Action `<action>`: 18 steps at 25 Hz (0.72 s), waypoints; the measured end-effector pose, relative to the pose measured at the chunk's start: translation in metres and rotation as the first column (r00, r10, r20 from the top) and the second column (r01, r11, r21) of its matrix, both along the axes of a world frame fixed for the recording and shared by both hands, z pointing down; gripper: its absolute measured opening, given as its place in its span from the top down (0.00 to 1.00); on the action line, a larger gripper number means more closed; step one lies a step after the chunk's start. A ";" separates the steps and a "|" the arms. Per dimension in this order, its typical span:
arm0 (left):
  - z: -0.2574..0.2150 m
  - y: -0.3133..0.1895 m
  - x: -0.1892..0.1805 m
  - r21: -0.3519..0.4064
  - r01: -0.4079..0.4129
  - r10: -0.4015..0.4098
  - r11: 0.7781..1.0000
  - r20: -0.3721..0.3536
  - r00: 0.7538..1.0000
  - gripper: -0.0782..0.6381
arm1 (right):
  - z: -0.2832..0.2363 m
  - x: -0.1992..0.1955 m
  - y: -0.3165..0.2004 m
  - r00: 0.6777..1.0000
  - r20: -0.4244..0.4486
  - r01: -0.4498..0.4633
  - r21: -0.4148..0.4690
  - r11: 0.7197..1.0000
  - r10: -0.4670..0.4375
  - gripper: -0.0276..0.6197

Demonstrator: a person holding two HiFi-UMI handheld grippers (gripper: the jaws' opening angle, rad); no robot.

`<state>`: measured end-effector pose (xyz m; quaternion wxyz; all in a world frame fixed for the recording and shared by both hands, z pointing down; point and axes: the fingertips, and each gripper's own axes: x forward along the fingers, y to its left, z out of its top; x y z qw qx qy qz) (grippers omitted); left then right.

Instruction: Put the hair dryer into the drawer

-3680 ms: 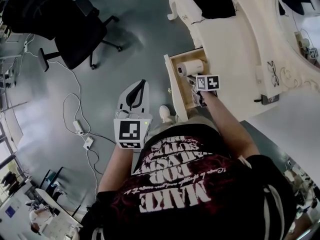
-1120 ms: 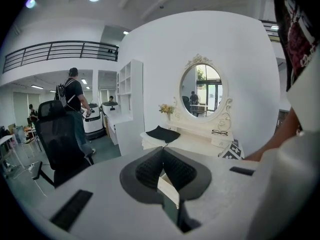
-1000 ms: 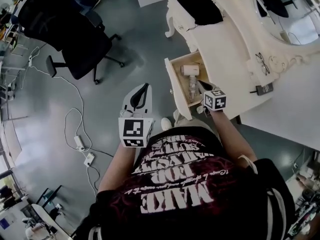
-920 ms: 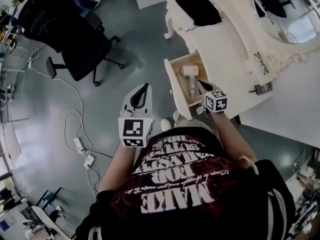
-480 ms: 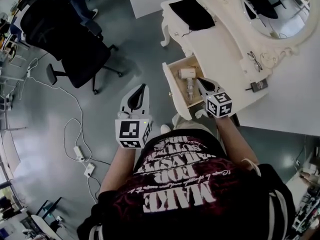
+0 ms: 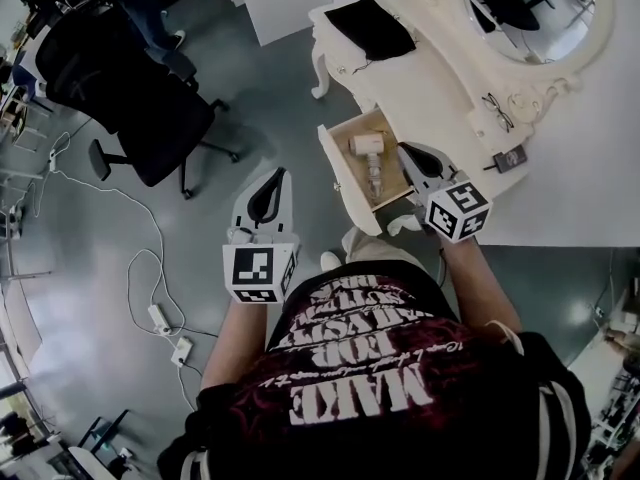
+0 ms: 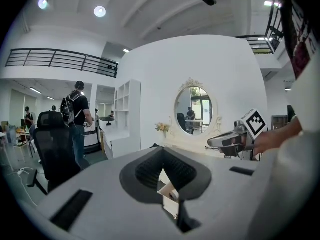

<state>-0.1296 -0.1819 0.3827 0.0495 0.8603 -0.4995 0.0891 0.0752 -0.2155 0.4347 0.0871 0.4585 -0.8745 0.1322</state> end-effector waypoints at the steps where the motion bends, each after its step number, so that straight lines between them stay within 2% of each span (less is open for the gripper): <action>1: -0.003 0.001 -0.001 0.005 0.001 -0.001 1.000 -0.004 1.000 0.88 | -0.009 0.000 0.002 1.000 0.005 0.001 0.012 1.000 -0.001 0.95; 8: -0.022 0.011 -0.010 0.038 0.007 -0.006 0.999 -0.031 0.999 0.88 | -0.062 -0.008 0.019 0.999 0.039 0.034 0.088 0.996 -0.037 0.95; 13: -0.021 0.011 -0.007 0.040 0.007 -0.006 0.999 -0.034 0.999 0.88 | -0.066 -0.011 0.025 0.999 -0.016 0.042 0.120 0.992 -0.041 0.95; 18: -0.024 0.009 -0.005 0.041 -0.002 0.003 0.999 -0.034 0.999 0.88 | -0.067 -0.006 0.029 0.999 -0.027 0.025 0.121 0.992 -0.022 0.95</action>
